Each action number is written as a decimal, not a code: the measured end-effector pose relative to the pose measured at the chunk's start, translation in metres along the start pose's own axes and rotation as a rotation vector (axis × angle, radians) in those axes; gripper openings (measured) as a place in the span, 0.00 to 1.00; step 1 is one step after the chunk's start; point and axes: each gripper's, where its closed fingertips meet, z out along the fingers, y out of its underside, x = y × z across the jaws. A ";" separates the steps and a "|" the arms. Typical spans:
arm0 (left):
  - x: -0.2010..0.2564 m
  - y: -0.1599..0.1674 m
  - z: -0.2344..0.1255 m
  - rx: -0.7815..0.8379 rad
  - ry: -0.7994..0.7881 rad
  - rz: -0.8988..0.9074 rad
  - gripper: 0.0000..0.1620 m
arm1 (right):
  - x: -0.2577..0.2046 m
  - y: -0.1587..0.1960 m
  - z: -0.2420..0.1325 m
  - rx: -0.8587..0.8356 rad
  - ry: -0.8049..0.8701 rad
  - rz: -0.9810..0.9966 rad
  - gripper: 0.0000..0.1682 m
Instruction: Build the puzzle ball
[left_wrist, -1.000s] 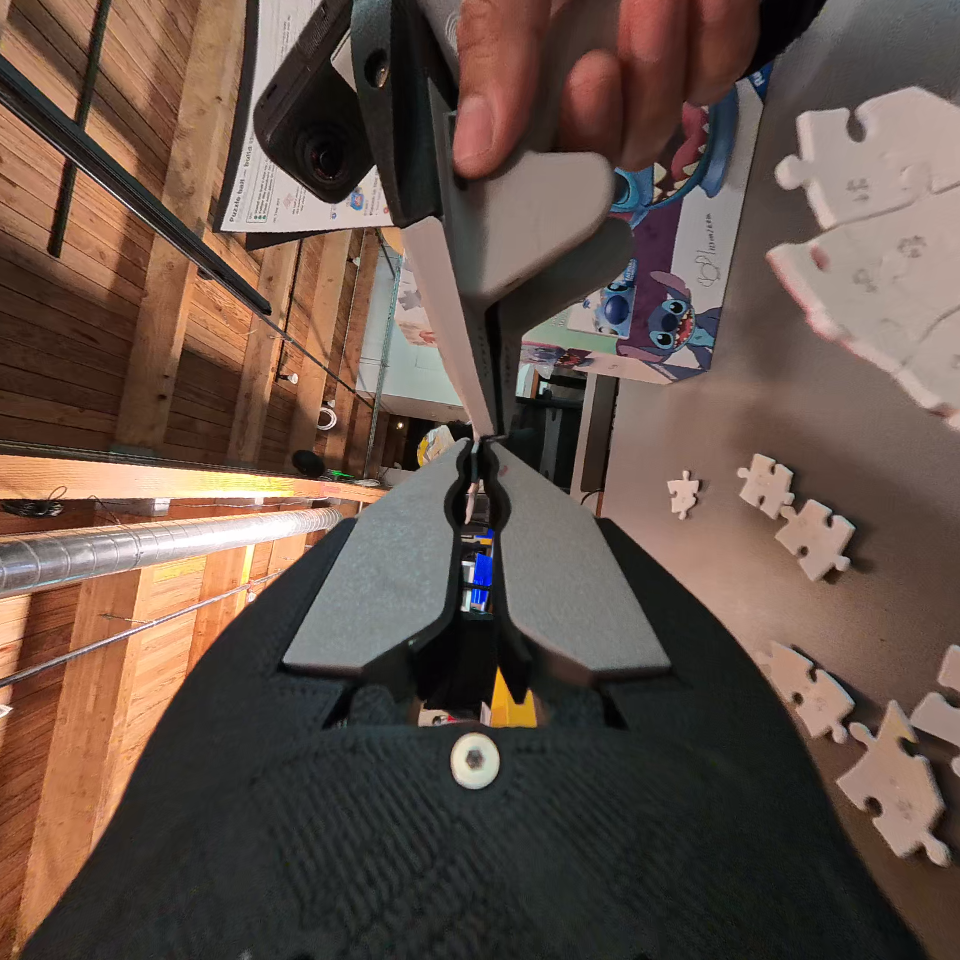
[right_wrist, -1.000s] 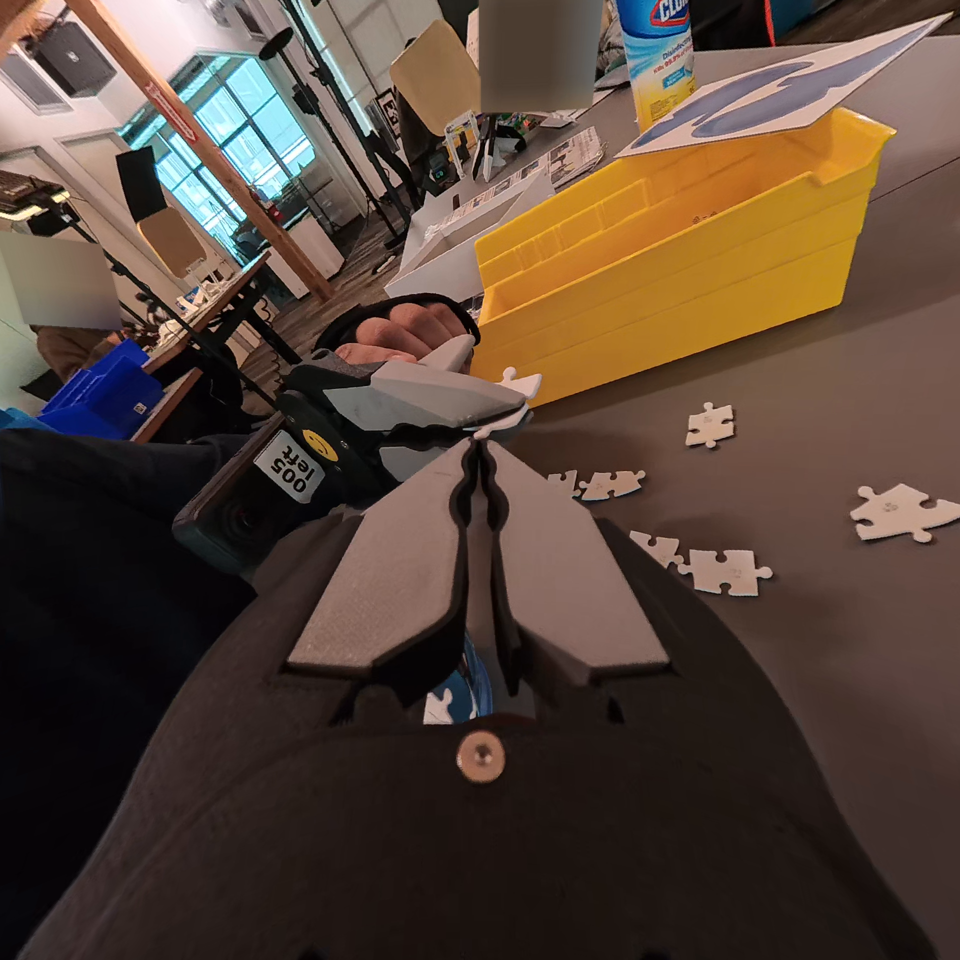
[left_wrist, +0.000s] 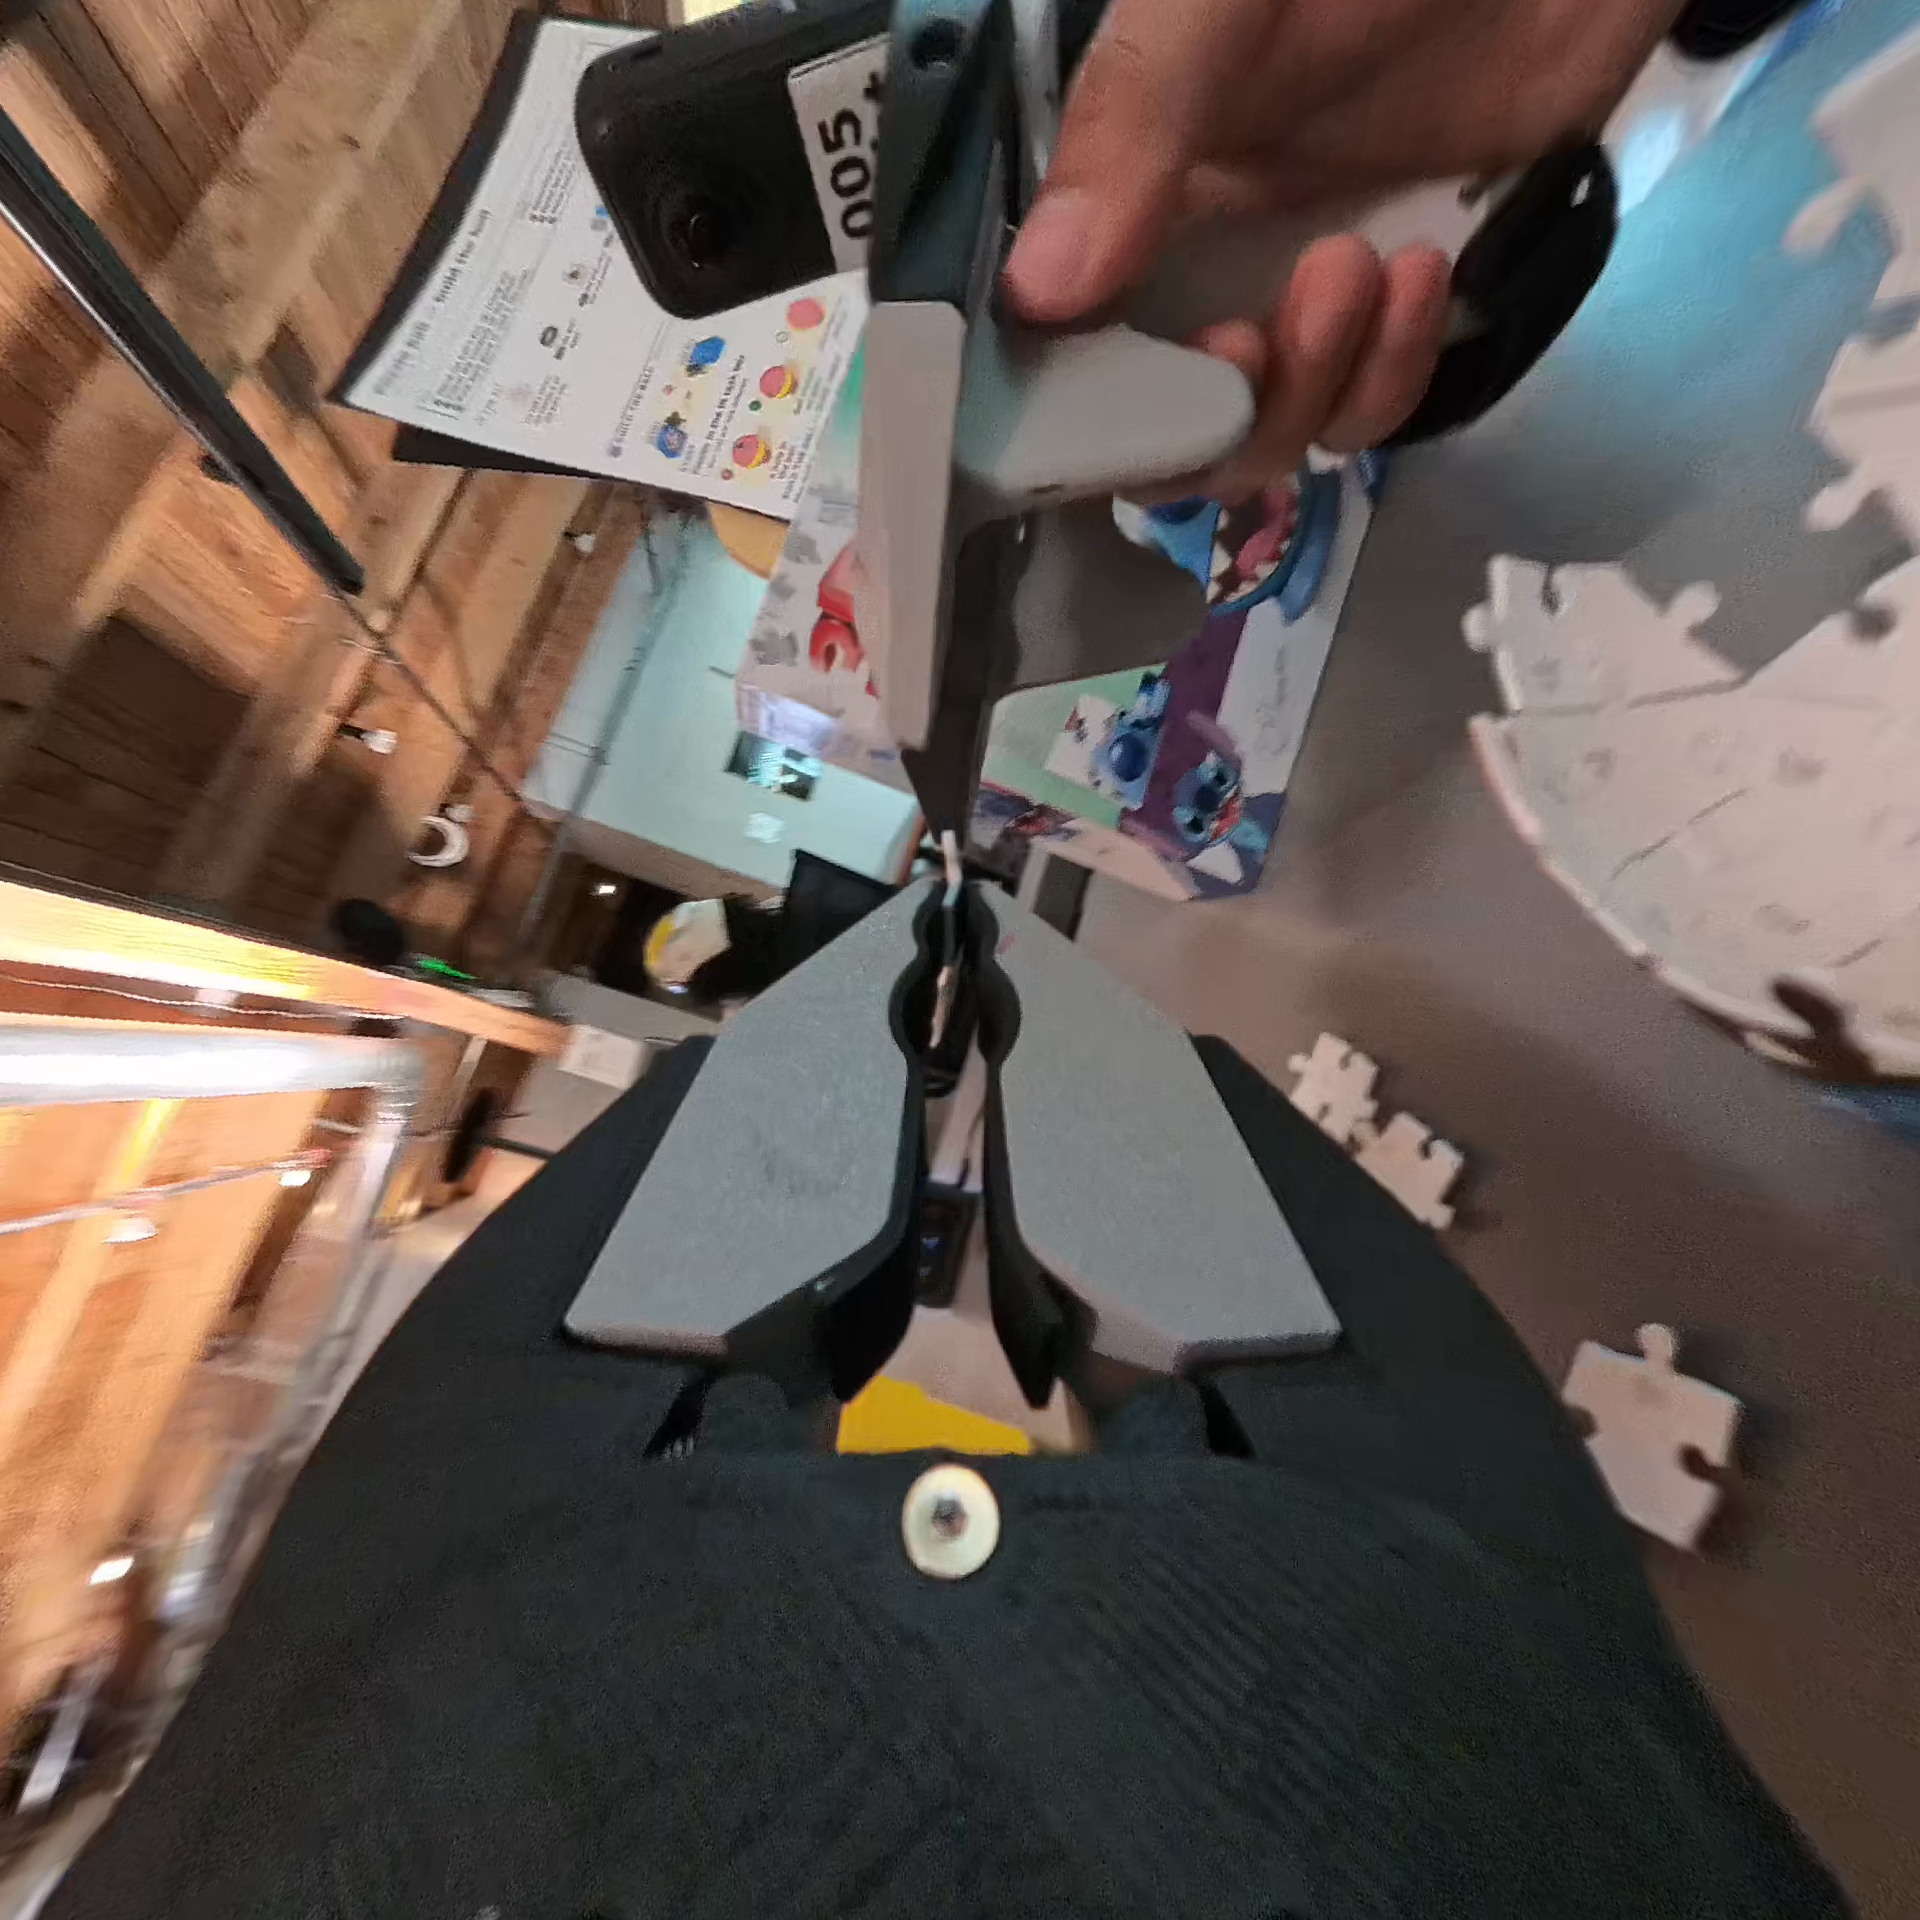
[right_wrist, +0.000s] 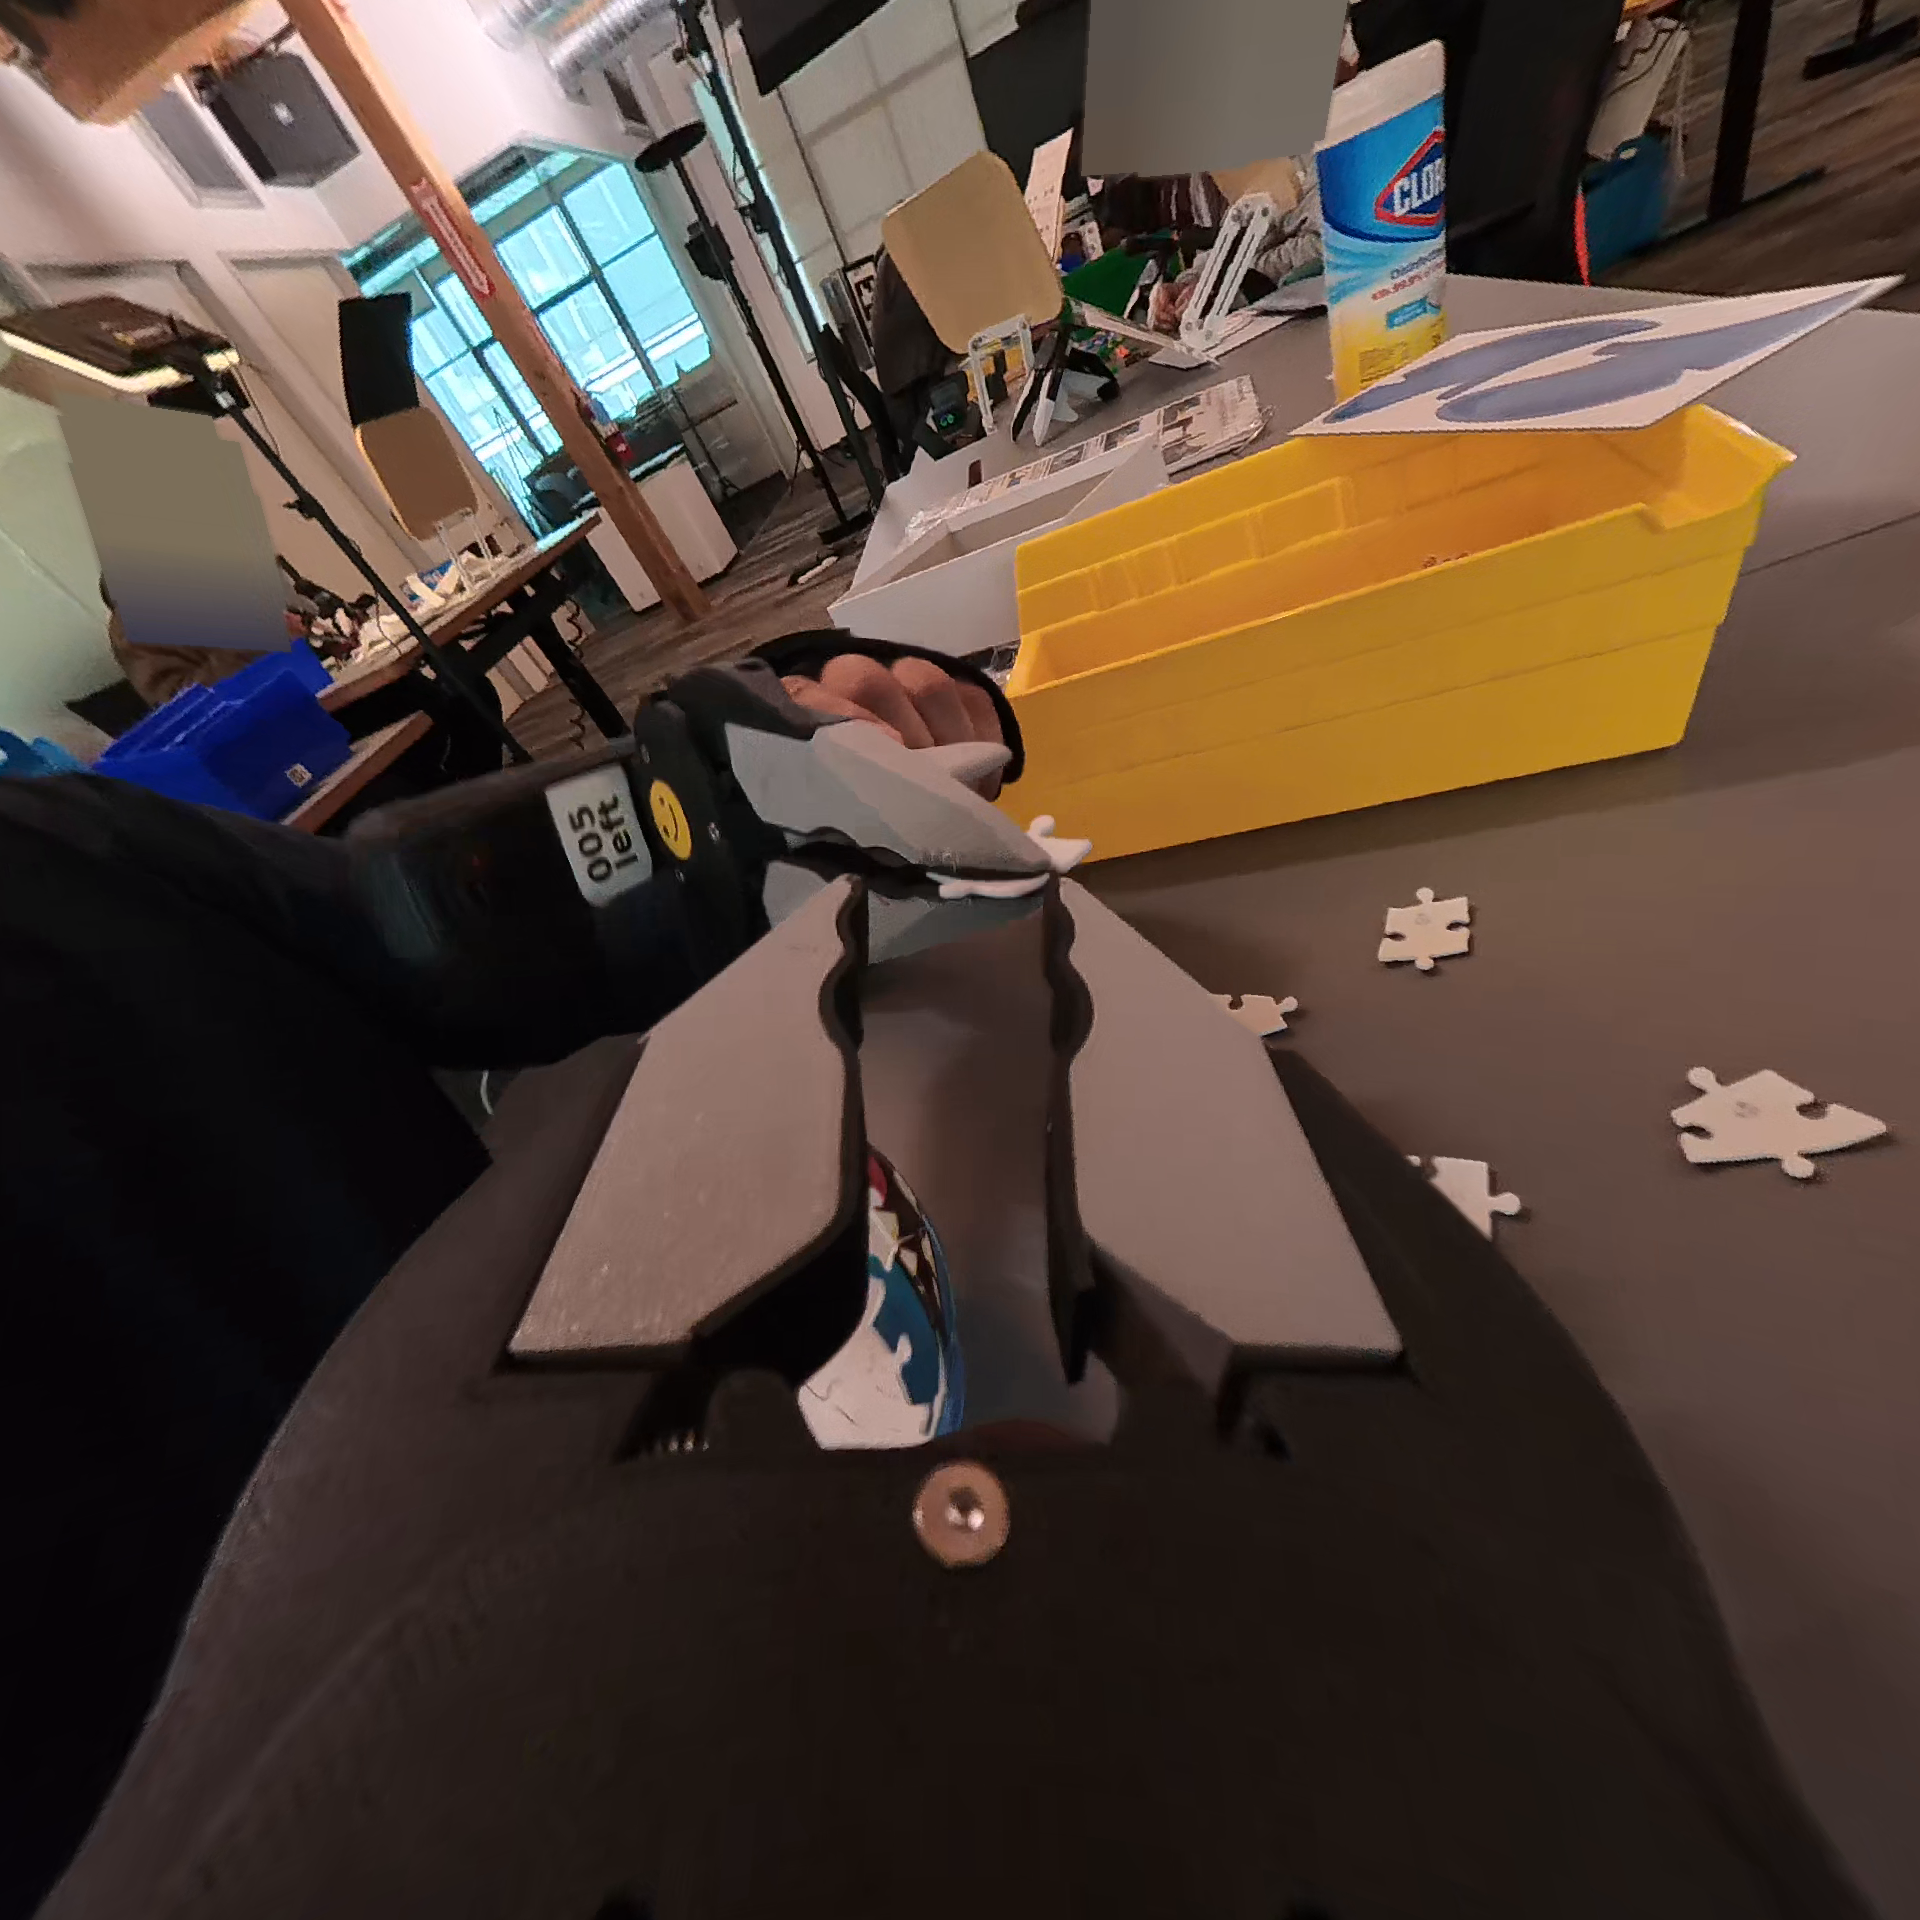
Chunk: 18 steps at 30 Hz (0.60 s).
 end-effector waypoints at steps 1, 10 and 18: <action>-0.001 -0.002 -0.001 0.014 0.008 -0.039 0.00 | 0.000 0.002 0.001 -0.010 0.006 -0.015 0.19; -0.005 -0.015 -0.007 0.092 0.043 -0.183 0.00 | -0.003 0.010 0.007 -0.057 0.007 -0.045 0.25; 0.000 -0.023 -0.007 0.120 0.077 -0.218 0.00 | -0.007 0.010 0.007 -0.053 -0.010 -0.044 0.26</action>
